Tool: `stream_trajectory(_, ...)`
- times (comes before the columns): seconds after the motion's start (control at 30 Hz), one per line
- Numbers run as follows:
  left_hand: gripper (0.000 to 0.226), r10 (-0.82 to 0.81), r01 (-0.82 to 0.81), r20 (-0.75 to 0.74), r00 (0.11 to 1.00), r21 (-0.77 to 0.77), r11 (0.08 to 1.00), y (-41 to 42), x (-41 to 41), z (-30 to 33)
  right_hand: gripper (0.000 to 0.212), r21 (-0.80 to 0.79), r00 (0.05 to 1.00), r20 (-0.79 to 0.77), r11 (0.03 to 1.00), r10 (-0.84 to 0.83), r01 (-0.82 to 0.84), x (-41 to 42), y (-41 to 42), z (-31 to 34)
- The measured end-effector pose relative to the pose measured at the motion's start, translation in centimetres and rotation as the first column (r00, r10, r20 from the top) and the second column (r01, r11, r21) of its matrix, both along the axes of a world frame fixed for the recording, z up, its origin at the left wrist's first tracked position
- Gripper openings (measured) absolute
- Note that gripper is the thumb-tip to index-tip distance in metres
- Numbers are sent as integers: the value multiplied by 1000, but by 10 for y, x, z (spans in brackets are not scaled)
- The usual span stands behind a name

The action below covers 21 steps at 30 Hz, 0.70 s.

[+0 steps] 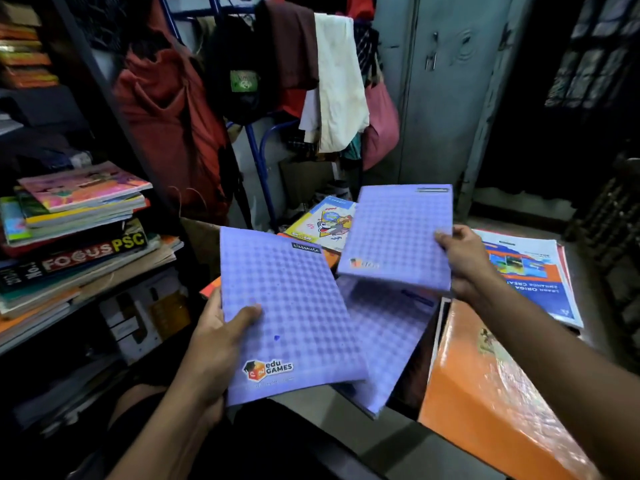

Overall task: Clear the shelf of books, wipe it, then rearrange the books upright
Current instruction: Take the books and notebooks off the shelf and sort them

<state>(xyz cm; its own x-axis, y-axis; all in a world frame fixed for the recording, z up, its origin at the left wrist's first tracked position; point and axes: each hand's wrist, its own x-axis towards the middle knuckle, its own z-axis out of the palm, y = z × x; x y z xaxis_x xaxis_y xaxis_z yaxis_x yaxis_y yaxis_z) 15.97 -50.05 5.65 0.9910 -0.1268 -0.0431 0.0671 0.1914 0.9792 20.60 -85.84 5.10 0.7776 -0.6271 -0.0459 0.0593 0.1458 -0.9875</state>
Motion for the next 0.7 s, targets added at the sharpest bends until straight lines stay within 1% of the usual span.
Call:
stream_trajectory(0.07, 35, -15, 15, -3, 1000, 1, 1000, -2, 2, 2, 13, -8, 995, -14, 995, -99, 99, 24, -24, -5)
stream_trajectory(0.1, 36, -20, 20, -2, 1000, 1, 1000, -2, 3, 3, 13, 2, 992, -44, 993, -116, 117, 35, -35, -13)
stream_trajectory(0.13, 37, -24, 24, 1, 1000, 3, 1000, -2, 4, 4, 17, 7, 987, -101, 992, -121, 122, 44, -44, -21)
stream_trajectory(0.17, 38, -26, 26, 4, 1000, 9, 1000, -2, 6, 4, 19, -2, 979, -170, 993, -115, 117, 52, -54, -32)
stream_trajectory(0.23, 38, -31, 31, 3, 1000, 25, 999, -2, 9, 5, 13, -82, 942, -318, 993, -105, 83, 60, -68, -51)
stream_trajectory(0.27, 37, -36, 36, 1, 999, 32, 999, -3, 10, 6, 10, -119, 924, -367, 990, -109, 69, 61, -72, -57)
stream_trajectory(0.37, 38, -40, 40, -10, 999, 42, 998, -5, 16, 6, 10, -212, 907, -397, 976, -137, 55, 64, -69, -60)
stream_trajectory(0.4, 38, -46, 46, -11, 999, 44, 998, -7, 17, 5, 5, -218, 909, -398, 975, -125, 38, 65, -68, -58)
stream_trajectory(0.43, 37, -53, 53, -9, 999, 41, 998, -9, 18, 6, 11, -238, 908, -400, 971, -127, 31, 67, -69, -58)
stream_trajectory(0.47, 37, -61, 62, -5, 998, 34, 998, -11, 19, 6, 33, -280, 897, -417, 960, -147, 27, 67, -69, -57)
stream_trajectory(0.5, 36, -71, 71, -2, 997, 27, 997, -13, 20, 6, 58, -386, 875, -437, 922, -210, 29, 67, -68, -55)
stream_trajectory(0.53, 36, -77, 77, 5, 997, 16, 997, -16, 21, 7, 78, -521, 852, -433, 853, -294, 29, 66, -64, -52)
stream_trajectory(0.57, 34, -82, 82, 12, 997, 0, 997, -17, 22, 9, 87, -610, 862, -382, 792, -332, 35, 61, -52, -44)
stream_trajectory(0.6, 33, -87, 87, 19, 996, -19, 996, -18, 24, 11, 87, -619, 909, -308, 785, -280, 33, 52, -33, -35)
stream_trajectory(0.63, 33, -92, 93, 28, 995, -34, 995, -19, 26, 13, 81, -530, 962, -242, 848, -129, -20, 41, -11, -25)
stream_trajectory(0.67, 33, -98, 99, 36, 995, -42, 994, -19, 29, 15, 70, -342, 969, -219, 921, 114, -186, 25, 18, -13)
stream_trajectory(0.7, 34, -107, 108, 42, 993, -44, 993, -19, 32, 17, 59, -148, 896, -206, 892, 394, -427, 13, 42, -6)
